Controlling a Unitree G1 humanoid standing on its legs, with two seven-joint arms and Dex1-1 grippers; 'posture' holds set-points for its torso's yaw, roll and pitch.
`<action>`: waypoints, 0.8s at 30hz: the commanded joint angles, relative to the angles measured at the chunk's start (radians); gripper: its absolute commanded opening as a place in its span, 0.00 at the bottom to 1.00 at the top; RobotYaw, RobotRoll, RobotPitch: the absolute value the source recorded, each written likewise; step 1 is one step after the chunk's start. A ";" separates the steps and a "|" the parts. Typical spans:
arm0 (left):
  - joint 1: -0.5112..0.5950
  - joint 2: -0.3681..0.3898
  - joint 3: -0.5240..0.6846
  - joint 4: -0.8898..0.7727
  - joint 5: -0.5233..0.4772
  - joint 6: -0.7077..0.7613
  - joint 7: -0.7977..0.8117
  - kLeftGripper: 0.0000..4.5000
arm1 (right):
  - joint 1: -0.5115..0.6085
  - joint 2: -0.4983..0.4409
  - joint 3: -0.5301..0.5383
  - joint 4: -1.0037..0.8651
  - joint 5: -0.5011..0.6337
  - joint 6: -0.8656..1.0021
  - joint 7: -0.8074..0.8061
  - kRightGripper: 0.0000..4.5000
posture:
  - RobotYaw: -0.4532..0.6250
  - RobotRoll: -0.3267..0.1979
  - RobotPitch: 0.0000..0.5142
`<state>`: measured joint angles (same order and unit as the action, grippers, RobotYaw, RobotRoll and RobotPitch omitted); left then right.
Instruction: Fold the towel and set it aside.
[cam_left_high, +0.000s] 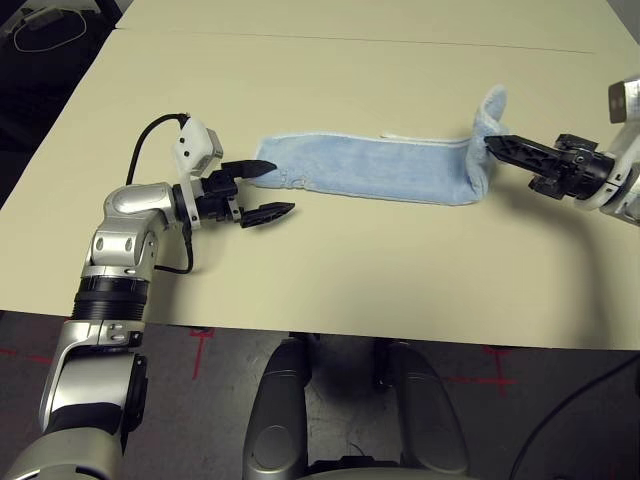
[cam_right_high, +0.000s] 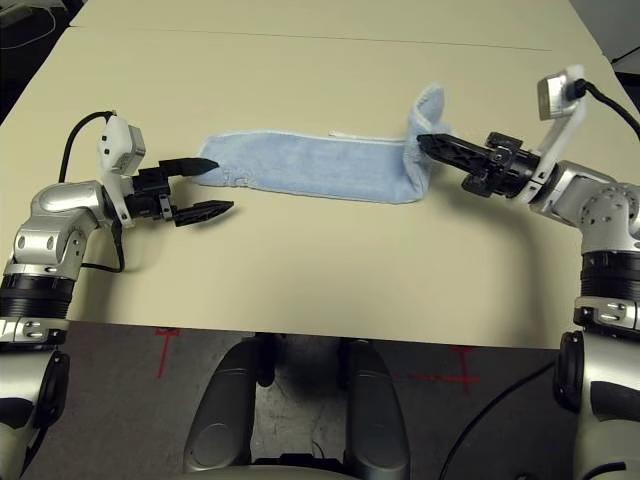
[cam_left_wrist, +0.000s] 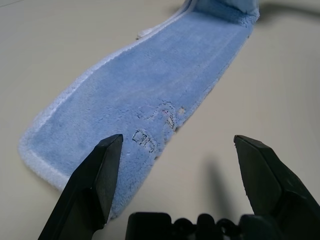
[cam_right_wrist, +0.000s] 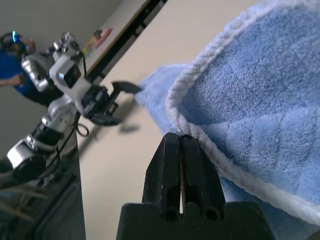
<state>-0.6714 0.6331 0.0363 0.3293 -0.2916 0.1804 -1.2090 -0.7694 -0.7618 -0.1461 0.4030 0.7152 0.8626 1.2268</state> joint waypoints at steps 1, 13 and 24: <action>-0.001 0.001 -0.011 -0.004 -0.003 0.002 -0.002 1.00 | -0.024 -0.033 0.062 0.023 -0.069 -0.038 0.064 0.01 | 0.41 0.62 0.53; 0.011 -0.002 -0.010 -0.019 -0.007 0.006 0.010 1.00 | -0.091 0.019 0.206 0.067 -0.233 -0.134 0.125 0.01 | 0.42 0.62 0.54; 0.012 -0.005 -0.011 -0.021 -0.008 0.011 0.016 1.00 | -0.145 0.121 0.235 0.167 -0.343 -0.238 0.112 0.01 | 0.43 0.62 0.54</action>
<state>-0.6737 0.6311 0.0336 0.3259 -0.2918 0.1854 -1.1923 -0.9063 -0.6421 0.0791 0.5559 0.3888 0.6398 1.3357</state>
